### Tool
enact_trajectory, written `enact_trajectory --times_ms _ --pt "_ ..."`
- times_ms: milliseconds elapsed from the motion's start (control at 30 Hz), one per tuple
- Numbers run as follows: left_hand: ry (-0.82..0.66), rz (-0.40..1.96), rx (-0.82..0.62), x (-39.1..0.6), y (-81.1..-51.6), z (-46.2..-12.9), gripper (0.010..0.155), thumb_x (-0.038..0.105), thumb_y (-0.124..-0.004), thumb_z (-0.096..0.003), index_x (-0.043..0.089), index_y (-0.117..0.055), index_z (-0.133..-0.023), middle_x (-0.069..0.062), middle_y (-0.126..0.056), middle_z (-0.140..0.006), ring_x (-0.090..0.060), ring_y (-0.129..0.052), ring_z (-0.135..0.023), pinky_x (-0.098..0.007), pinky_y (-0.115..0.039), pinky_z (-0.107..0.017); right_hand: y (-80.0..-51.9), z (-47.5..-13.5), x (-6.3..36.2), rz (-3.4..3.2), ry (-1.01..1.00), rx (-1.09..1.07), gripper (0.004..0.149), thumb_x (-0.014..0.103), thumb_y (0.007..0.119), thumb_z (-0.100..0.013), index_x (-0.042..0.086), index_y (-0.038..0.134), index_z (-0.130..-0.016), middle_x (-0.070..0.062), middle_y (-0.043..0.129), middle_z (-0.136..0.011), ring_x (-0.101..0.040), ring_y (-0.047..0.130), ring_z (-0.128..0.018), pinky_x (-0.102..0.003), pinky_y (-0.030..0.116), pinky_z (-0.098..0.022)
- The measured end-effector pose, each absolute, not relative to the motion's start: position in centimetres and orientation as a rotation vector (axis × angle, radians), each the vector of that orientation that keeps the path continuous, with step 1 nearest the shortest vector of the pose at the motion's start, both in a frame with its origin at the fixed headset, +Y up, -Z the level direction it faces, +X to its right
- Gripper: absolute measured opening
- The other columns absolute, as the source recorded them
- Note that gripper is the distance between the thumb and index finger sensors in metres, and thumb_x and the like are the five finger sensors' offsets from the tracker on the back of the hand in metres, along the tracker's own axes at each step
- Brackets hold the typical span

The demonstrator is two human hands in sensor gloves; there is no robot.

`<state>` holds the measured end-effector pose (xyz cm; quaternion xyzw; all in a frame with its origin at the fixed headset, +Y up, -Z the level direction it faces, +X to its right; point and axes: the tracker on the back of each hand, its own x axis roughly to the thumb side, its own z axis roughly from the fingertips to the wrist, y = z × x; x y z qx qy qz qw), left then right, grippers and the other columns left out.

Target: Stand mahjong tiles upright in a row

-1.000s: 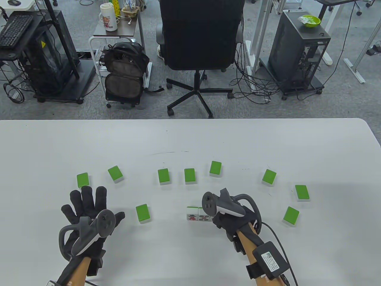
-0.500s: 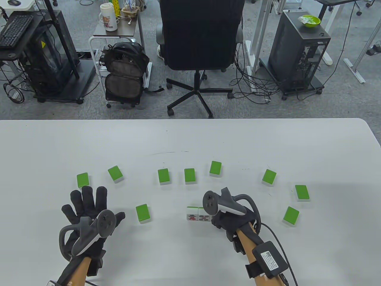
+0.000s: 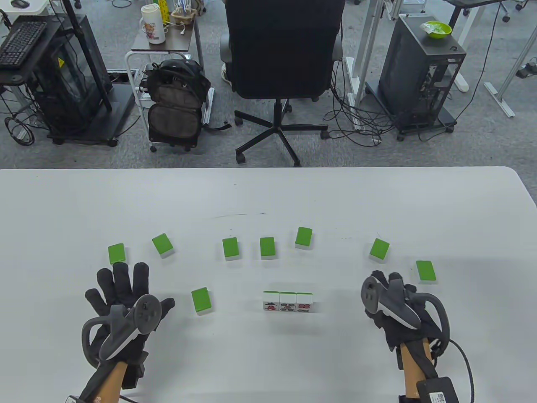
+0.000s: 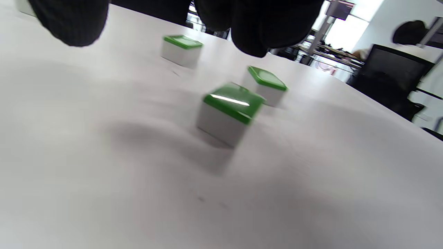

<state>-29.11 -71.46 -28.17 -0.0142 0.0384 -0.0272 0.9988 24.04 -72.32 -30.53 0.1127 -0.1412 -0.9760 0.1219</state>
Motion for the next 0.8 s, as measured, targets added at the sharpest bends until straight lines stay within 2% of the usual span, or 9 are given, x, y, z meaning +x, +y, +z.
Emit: enact_trajectory --times_ms 133,267,333,367,500,667,800 --pt "0.077 -0.062 -0.032 -29.0 -71.5 -28.2 0.099 0.072 -0.051 -0.0604 0.013 0.003 -0.118 -0.03 0.008 -0.119 -0.065 0.0 -0.105 -0.082 -0.015 -0.072 -74.4 -30.6 26.4 -2.856 -0.606 0.468 0.079 0.061 0.063 -0.051 0.034 0.018 -0.109 -0.022 0.028 -0.119 -0.048 0.066 -0.102 -0.055 0.065 -0.074" --pt "0.073 -0.054 -0.029 -29.1 -71.5 -28.2 0.099 0.072 -0.051 -0.0605 0.013 0.003 -0.118 -0.03 0.008 -0.119 -0.065 0.0 -0.105 -0.082 -0.015 -0.072 -75.7 -31.0 27.0 -2.947 -0.688 0.459 0.074 0.059 0.063 -0.052 0.039 0.018 -0.107 -0.025 0.02 -0.117 -0.04 0.067 -0.102 -0.049 0.065 -0.076" --pt "0.071 -0.054 -0.03 -29.1 -71.5 -28.2 0.099 0.072 -0.051 -0.0606 0.013 0.003 -0.118 -0.03 0.008 -0.119 -0.065 0.0 -0.105 -0.082 -0.015 -0.072 -76.0 -31.0 27.0 -2.938 -0.678 0.466 0.072 0.058 0.064 -0.052 0.037 0.023 -0.108 -0.025 0.017 -0.116 -0.041 0.065 -0.101 -0.049 0.063 -0.077" --pt "0.069 -0.055 -0.03 -29.1 -71.5 -28.2 0.099 0.072 -0.051 -0.0606 0.013 0.003 -0.118 -0.03 0.008 -0.119 -0.065 0.0 -0.105 -0.082 -0.015 -0.072 -76.1 -31.0 26.9 -2.909 -0.655 0.462 0.07 0.058 0.064 -0.052 0.035 0.03 -0.108 -0.024 0.018 -0.116 -0.04 0.066 -0.101 -0.047 0.064 -0.077" --pt "0.063 -0.063 -0.03 -29.0 -71.5 -28.2 0.099 0.072 -0.051 -0.0605 0.013 0.003 -0.118 -0.03 0.008 -0.119 -0.065 0.0 -0.105 -0.082 -0.015 -0.072 -76.3 -31.2 26.7 -2.869 -0.566 0.42 0.069 0.057 0.065 -0.05 0.031 0.038 -0.107 -0.025 0.026 -0.116 -0.037 0.072 -0.096 -0.045 0.068 -0.075" --pt "0.063 -0.063 -0.027 -29.0 -71.5 -28.2 0.099 0.072 -0.051 -0.0605 0.012 0.003 -0.118 -0.03 0.008 -0.119 -0.065 0.0 -0.105 -0.082 -0.015 -0.072 -76.4 -31.5 26.7 -2.88 -0.451 0.413 0.052 0.049 0.072 -0.048 0.04 0.048 -0.094 -0.018 0.042 -0.114 -0.027 0.084 -0.082 -0.039 0.076 -0.066" --pt "0.064 -0.065 -0.032 -28.9 -71.5 -28.2 0.099 0.072 -0.051 -0.0605 0.013 0.003 -0.118 -0.03 0.008 -0.119 -0.065 0.0 -0.105 -0.082 -0.015 -0.072 -76.3 -31.6 26.5 -2.847 -0.421 0.344 0.052 0.051 0.074 -0.046 0.041 0.049 -0.091 -0.015 0.049 -0.113 -0.023 0.089 -0.076 -0.036 0.08 -0.061"
